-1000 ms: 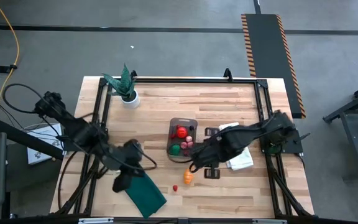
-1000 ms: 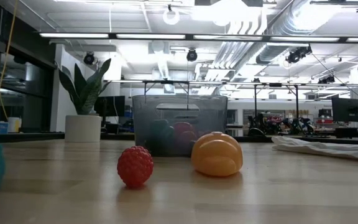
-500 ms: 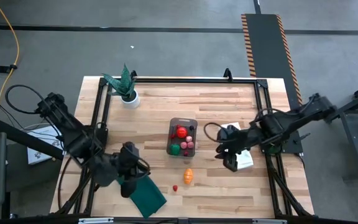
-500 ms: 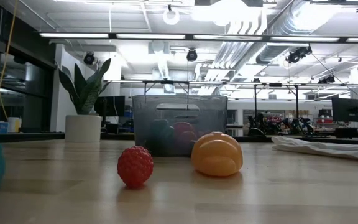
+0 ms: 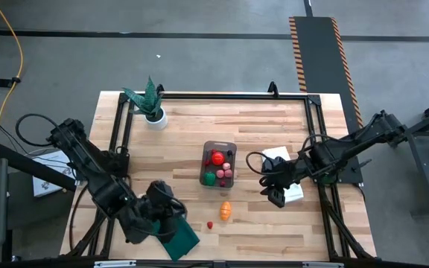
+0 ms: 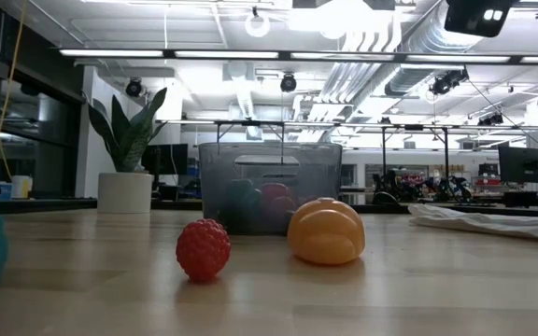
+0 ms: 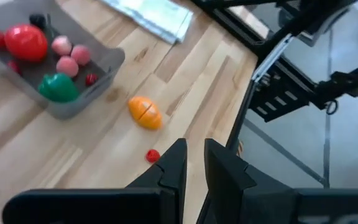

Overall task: Pick and placing Produce into tupperware
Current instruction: Put the red raspberry into the transparent black bin

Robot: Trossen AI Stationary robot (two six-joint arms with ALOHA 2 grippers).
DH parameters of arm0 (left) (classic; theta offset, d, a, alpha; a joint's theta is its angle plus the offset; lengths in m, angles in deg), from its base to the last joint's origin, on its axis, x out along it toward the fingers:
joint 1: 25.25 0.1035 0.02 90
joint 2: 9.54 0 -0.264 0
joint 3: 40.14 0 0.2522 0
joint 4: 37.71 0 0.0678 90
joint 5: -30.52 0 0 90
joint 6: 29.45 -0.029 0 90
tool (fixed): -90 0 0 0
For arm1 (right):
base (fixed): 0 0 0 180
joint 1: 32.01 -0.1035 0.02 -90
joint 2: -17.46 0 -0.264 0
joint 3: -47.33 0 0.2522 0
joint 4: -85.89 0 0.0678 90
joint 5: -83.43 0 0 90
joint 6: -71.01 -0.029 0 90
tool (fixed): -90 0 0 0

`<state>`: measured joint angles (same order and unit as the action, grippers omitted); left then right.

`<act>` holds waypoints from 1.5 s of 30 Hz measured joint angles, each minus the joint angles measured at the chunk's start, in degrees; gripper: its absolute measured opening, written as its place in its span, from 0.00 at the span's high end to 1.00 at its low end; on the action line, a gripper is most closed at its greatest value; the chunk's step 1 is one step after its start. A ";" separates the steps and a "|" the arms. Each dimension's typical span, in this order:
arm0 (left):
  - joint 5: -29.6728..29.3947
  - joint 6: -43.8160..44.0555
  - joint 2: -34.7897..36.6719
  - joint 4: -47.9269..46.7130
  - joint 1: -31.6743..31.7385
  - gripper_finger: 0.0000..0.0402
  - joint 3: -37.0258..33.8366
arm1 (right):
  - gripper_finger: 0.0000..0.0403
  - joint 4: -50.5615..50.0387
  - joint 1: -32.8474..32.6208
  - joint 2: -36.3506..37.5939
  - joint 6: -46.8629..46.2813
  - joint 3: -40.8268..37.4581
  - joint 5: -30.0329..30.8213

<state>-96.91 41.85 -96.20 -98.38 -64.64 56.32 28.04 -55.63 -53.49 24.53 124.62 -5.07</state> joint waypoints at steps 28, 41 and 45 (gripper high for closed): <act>20.00 -2.31 -16.40 14.07 11.84 0.88 0.00 | 0.62 -12.59 0.55 0.10 24.02 0.00 -0.95; 25.91 -9.96 -17.59 15.92 15.37 0.56 0.11 | 0.62 -14.01 0.74 0.15 27.50 0.00 -0.58; 26.51 -19.09 -18.19 15.77 14.95 0.53 0.08 | 0.62 -14.34 0.74 0.15 27.49 0.00 -0.44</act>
<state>-70.41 22.77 -114.38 -82.62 -49.69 56.40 13.71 -54.89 -53.34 52.03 124.62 -5.51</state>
